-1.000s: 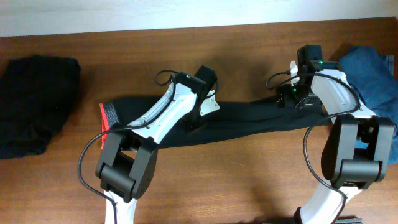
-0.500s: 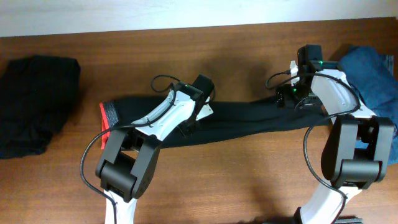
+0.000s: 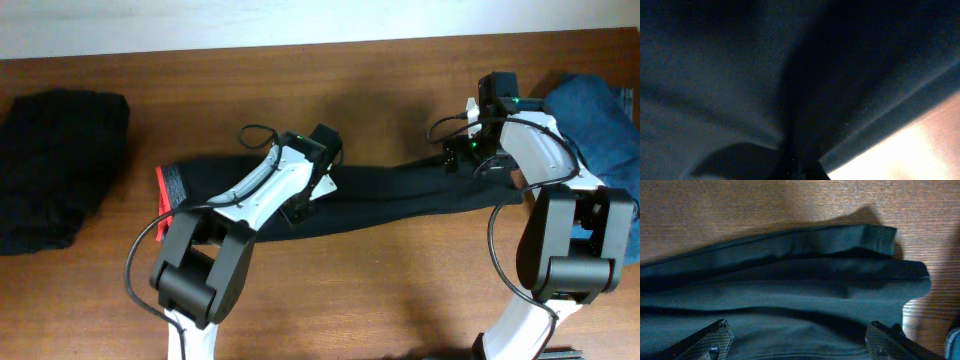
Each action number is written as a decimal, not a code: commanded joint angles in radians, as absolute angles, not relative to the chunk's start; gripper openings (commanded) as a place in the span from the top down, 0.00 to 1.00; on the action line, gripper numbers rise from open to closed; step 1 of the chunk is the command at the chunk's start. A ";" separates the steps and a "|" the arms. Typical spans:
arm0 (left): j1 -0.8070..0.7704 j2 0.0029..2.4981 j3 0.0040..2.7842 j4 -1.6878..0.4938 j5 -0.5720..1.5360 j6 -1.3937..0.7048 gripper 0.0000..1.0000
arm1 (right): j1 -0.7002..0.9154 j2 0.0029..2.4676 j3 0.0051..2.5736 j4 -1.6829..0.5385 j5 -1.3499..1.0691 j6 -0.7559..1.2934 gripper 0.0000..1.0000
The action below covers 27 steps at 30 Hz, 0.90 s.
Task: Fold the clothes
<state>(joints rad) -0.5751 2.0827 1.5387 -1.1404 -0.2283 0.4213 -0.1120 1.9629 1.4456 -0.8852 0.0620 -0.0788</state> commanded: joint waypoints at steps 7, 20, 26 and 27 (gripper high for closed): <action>-0.574 2.004 1.539 -1.215 -0.081 0.408 0.78 | -0.119 1.970 1.458 -0.883 0.057 -0.071 0.09; -0.572 2.000 1.558 -1.212 -0.118 0.366 0.72 | -0.119 1.970 1.457 -0.883 0.057 -0.071 0.10; -0.504 1.971 1.720 -1.194 -0.142 0.068 0.66 | -0.119 1.970 1.457 -0.887 0.057 -0.071 0.09; -0.483 1.969 1.729 -1.189 -0.141 0.030 0.53 | -0.119 1.970 1.457 -0.891 0.057 -0.071 0.09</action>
<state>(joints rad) -0.5407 2.0232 1.6691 -1.1938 -0.1238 0.2150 -0.1120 1.9629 1.4456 -0.8867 0.0624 -0.0780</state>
